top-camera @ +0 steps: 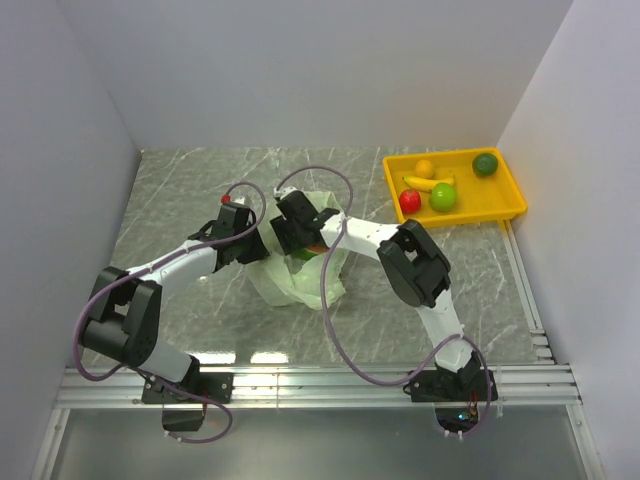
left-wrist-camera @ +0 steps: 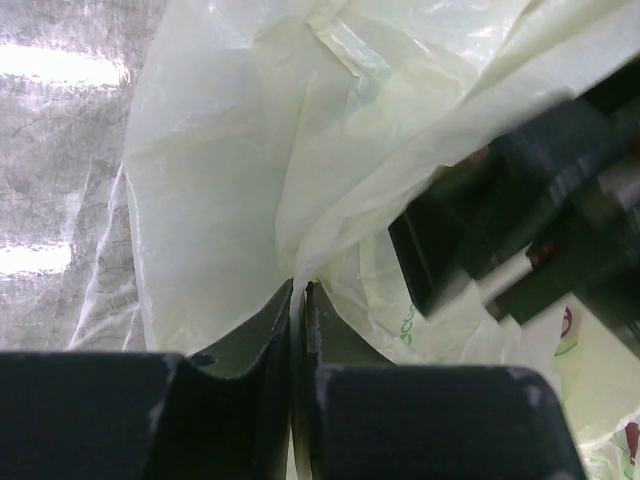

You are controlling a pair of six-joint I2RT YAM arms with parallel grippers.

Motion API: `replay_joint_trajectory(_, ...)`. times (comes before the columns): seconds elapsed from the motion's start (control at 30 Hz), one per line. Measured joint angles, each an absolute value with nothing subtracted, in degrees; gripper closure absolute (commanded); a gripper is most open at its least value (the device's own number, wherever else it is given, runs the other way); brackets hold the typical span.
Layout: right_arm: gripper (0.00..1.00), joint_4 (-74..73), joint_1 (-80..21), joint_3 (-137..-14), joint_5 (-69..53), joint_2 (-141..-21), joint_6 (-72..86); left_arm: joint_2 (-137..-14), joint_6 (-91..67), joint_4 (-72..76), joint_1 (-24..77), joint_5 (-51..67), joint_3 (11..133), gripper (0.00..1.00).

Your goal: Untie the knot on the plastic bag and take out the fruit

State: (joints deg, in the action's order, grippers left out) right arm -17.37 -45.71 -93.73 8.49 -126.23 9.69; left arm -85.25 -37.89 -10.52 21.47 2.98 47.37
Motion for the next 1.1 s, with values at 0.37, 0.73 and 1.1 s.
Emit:
replay_joint_trajectory(0.37,1.0,-16.69,-45.74,-81.1,-2.92,-110.02,9.5,-85.25,-38.15,-10.59,21.58,1.65,47.37,0.87)
replay_joint_trajectory(0.73,1.0,-12.95,-45.71,-76.03,-8.29,-96.51,12.23,-85.23,-38.35,-10.59,21.58,1.13,47.37,0.87)
replay_joint_trajectory(1.1,1.0,-10.22,-36.14,-77.97,-3.9,-86.56,14.04,-84.42,-38.35,-10.61,21.58,1.1,46.89,0.87)
